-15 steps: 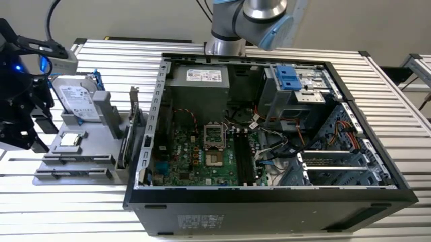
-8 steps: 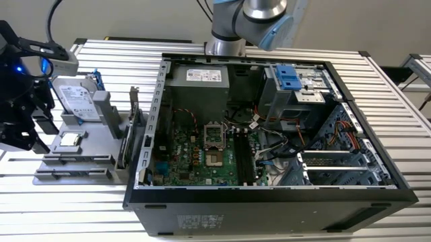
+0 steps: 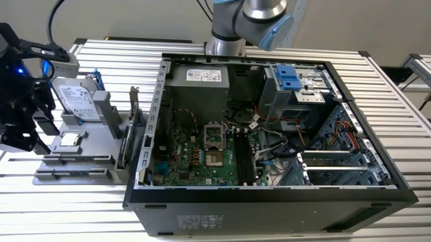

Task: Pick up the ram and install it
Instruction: 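Pick up the ram and move it above insertion slot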

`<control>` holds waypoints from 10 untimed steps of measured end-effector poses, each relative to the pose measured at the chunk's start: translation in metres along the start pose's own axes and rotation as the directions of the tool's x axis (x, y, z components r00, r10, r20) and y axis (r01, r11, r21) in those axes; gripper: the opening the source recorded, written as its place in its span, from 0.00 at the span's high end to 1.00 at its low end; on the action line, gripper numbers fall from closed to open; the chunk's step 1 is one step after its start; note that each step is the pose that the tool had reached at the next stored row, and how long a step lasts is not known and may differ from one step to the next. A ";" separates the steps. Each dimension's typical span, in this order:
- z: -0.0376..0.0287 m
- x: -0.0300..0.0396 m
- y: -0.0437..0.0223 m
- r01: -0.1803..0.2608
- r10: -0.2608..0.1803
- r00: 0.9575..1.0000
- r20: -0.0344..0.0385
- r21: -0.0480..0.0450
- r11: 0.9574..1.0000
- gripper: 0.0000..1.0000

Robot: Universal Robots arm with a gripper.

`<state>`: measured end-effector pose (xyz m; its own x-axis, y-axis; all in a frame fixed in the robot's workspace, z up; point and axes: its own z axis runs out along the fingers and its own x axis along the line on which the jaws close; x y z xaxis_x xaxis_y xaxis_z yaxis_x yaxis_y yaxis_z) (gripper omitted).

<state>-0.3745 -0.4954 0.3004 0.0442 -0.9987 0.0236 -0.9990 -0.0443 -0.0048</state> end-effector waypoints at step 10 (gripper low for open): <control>0.0030 -0.0001 0.0000 0.000 0.000 1.000 0.000 0.000 1.000 0.00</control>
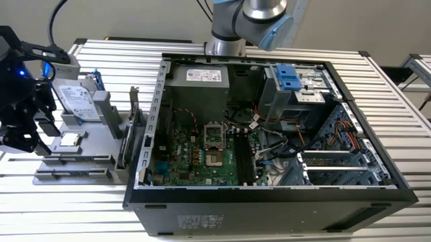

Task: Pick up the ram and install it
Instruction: 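Pick up the ram and move it above insertion slot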

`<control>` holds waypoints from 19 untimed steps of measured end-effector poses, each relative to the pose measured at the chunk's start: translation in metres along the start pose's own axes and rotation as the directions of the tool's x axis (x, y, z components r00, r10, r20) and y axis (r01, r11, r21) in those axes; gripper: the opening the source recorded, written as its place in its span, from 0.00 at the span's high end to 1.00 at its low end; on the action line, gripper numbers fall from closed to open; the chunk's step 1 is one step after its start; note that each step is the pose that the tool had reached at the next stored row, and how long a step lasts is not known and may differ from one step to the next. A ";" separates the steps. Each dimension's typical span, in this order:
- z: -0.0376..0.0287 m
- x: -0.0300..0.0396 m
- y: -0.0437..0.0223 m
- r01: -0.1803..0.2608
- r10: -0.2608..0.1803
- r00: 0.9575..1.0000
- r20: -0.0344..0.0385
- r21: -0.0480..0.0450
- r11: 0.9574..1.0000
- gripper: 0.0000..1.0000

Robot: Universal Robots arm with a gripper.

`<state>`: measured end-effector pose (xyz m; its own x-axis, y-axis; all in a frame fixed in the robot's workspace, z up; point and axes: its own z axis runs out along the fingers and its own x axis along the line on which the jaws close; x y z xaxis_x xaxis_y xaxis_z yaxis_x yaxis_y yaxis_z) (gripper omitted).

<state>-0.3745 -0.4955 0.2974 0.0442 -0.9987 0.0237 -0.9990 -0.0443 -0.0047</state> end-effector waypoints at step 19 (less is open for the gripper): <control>0.0095 -0.0002 0.0001 0.000 0.000 1.000 -0.001 0.000 1.000 0.00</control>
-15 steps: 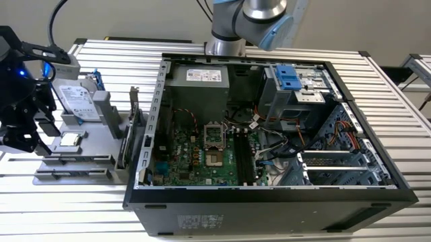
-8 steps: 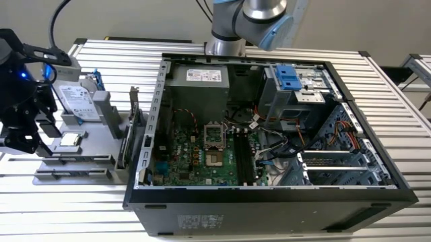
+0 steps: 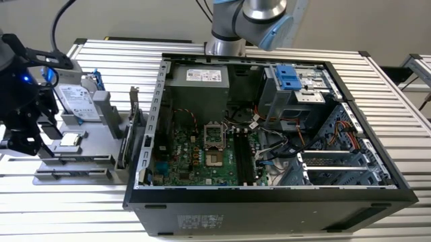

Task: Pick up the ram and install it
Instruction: 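Pick up the ram and move it above insertion slot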

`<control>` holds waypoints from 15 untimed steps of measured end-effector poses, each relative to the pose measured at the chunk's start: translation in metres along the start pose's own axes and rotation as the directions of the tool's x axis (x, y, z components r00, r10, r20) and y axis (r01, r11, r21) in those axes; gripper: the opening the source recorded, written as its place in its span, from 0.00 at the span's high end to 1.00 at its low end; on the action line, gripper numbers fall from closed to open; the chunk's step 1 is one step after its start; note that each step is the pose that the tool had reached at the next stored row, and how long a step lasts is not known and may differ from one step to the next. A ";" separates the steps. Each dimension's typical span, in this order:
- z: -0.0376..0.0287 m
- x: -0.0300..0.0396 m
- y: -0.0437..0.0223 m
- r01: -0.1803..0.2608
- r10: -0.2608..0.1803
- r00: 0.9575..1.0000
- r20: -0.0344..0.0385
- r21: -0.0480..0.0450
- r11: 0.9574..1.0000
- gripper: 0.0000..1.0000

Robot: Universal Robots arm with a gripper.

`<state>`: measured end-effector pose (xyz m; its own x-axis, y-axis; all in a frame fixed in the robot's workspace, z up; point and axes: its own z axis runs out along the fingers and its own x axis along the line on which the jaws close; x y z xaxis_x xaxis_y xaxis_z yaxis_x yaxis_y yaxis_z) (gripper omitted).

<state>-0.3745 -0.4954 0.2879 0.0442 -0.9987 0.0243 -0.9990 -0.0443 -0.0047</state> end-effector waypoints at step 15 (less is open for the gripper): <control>0.0063 -0.0002 0.0000 0.000 0.000 1.000 0.000 0.000 1.000 0.00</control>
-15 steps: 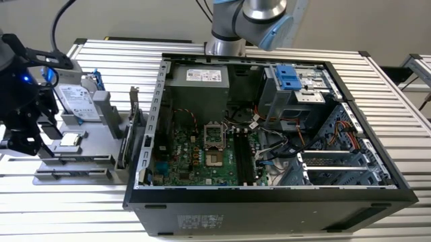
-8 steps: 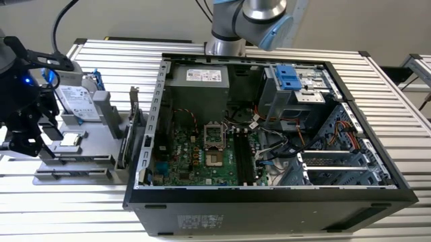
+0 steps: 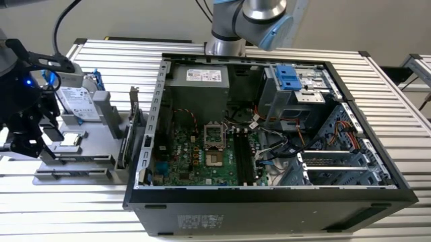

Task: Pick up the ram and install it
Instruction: 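Pick up the ram and move it above insertion slot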

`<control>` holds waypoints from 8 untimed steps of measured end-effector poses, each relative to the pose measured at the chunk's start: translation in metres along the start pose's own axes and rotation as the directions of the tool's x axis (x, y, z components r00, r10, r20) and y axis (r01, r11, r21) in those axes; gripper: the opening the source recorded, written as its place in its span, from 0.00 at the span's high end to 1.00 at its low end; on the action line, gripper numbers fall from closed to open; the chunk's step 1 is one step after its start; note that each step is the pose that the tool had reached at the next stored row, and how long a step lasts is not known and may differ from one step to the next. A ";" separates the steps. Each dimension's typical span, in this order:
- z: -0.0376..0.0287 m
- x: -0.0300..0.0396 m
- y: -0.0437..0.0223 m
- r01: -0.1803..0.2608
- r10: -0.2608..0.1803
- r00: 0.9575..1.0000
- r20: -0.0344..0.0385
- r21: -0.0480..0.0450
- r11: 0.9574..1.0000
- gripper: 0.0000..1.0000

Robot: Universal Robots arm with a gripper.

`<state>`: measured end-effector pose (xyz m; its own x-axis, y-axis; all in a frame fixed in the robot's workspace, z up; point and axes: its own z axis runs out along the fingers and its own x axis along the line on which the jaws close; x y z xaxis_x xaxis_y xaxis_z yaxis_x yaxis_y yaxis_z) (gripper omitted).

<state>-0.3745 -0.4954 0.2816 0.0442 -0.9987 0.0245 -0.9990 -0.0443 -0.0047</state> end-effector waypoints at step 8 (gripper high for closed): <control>0.0027 -0.0001 0.0000 0.000 0.000 1.000 0.000 0.000 1.000 0.00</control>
<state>-0.3745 -0.4954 0.2789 0.0441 -0.9987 0.0248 -0.9990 -0.0443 -0.0048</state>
